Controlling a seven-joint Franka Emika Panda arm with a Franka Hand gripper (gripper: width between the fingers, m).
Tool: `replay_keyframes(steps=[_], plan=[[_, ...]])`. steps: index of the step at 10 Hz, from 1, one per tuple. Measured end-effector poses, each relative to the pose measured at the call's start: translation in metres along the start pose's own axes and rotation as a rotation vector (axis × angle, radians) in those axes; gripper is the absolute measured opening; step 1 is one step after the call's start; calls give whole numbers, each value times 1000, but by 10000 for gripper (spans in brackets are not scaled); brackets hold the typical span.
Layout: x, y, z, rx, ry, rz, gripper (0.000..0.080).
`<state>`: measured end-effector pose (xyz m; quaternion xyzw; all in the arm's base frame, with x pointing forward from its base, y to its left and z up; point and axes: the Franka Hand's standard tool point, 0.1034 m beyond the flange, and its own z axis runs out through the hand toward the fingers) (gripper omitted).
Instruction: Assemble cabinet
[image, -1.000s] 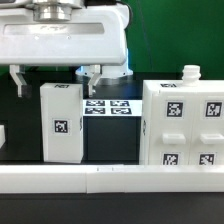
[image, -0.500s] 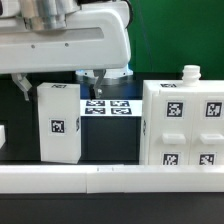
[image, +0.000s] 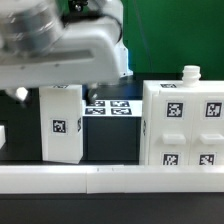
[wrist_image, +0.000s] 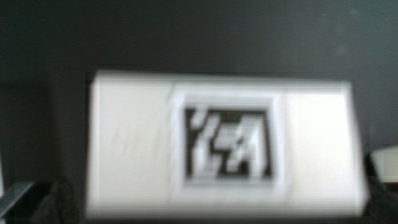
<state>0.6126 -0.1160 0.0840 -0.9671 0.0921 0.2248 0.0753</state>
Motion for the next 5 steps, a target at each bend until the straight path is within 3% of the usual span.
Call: replay_keyframes(steps=[1,2,3,5], plan=[[0,-1,4,-14,-64,61,796],[-12,-4,8,-13,-182,125,796],[1,-3,6,-18,-141,99,796],[0,-3,5,-17,-138,100,796]])
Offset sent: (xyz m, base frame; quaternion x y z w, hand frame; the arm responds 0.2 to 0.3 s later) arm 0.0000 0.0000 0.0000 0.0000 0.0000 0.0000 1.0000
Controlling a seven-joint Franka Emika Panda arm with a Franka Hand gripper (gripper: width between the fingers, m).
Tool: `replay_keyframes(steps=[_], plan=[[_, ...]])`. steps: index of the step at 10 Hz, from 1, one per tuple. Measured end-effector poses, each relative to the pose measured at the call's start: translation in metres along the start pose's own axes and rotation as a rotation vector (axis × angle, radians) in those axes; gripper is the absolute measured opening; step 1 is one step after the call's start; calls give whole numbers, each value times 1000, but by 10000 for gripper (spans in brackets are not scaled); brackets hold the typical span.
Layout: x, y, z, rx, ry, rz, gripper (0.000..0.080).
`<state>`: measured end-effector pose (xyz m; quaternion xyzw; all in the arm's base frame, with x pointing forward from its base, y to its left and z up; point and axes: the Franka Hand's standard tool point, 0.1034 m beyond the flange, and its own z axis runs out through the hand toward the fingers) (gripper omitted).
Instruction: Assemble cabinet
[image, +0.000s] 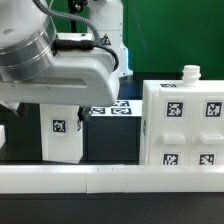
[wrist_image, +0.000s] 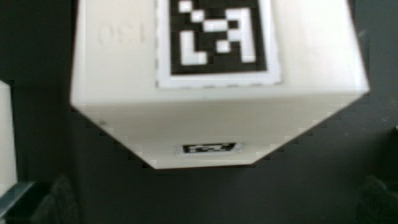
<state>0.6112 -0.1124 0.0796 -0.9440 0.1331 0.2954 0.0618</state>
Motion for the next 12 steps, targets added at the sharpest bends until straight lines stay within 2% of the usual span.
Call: replay_keyframes(steps=[1,2,4,5,6,7,8,12], plan=[[-3,1,2,2,-19,12,796],[-11,4,9,2,-103,42,796],[-15,-2,5,0,-108,32,796],[-32,-4,6,4,-159,33,796],[-57,1,15,10,-323,61,796],[-34,3,22,-10,-331,55,796],[-36,2,24,-21,-363,46,796],[-48,-1,29,-5,-315,57,796]])
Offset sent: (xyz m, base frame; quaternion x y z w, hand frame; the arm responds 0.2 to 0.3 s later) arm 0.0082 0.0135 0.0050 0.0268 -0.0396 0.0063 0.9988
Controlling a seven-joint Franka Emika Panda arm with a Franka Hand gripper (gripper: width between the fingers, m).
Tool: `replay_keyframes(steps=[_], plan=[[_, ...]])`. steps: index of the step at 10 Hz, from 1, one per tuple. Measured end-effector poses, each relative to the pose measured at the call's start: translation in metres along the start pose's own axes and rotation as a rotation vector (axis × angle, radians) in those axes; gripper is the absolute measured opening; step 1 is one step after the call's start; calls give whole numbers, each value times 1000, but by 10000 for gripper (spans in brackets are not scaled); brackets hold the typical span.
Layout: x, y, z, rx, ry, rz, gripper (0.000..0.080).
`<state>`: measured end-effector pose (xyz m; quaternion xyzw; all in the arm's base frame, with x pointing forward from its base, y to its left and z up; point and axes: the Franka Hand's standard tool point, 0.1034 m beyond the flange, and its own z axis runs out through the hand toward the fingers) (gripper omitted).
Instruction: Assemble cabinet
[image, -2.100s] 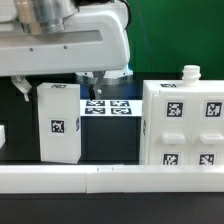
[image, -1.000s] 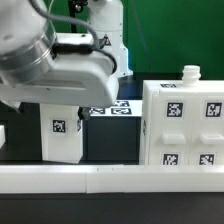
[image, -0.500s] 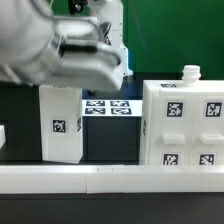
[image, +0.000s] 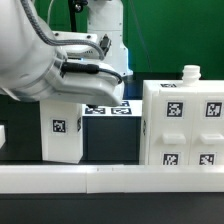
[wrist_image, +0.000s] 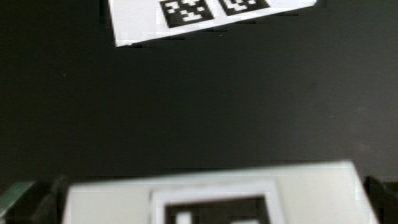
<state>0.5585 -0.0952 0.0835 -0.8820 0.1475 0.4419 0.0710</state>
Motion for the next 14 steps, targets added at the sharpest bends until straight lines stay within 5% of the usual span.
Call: replay_keyframes(steps=[3,11,13,14], plan=[[1,5,13,12,-2,13,796],[-7,9,16,17,-52,26,796],[-7,11,18,18,-57,28,546],[-7,11,18,18,-57,28,546]])
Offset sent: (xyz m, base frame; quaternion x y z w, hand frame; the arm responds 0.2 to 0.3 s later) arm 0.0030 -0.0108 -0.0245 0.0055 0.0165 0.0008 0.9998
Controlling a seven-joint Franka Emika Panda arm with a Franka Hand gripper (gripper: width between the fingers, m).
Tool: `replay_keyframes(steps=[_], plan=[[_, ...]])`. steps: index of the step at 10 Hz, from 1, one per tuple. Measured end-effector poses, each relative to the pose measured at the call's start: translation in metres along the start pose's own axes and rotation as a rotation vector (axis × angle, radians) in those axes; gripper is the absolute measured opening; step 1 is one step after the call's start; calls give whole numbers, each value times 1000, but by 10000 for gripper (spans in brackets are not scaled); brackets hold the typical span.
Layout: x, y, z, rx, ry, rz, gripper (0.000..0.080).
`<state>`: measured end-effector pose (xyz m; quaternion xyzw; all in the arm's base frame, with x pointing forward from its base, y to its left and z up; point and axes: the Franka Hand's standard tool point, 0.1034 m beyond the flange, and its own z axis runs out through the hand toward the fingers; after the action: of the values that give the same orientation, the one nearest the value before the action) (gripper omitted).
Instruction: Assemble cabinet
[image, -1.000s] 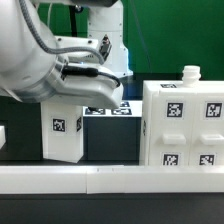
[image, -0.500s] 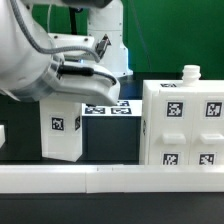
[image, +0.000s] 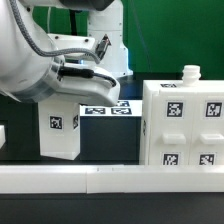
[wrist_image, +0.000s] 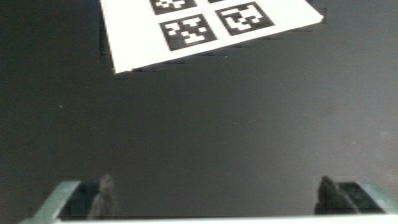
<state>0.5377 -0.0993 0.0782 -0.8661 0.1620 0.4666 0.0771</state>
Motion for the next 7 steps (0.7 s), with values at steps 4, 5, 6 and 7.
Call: replay_keyframes(steps=[4,5,6,7], plan=[[-4,-6,-9,-9,60,-19,550],[-17,-11,-12,-12,109,-42,550],[-34,-10,-6,-10,101,-54,551],[-45,-10,-6,-5,125,-67,551]])
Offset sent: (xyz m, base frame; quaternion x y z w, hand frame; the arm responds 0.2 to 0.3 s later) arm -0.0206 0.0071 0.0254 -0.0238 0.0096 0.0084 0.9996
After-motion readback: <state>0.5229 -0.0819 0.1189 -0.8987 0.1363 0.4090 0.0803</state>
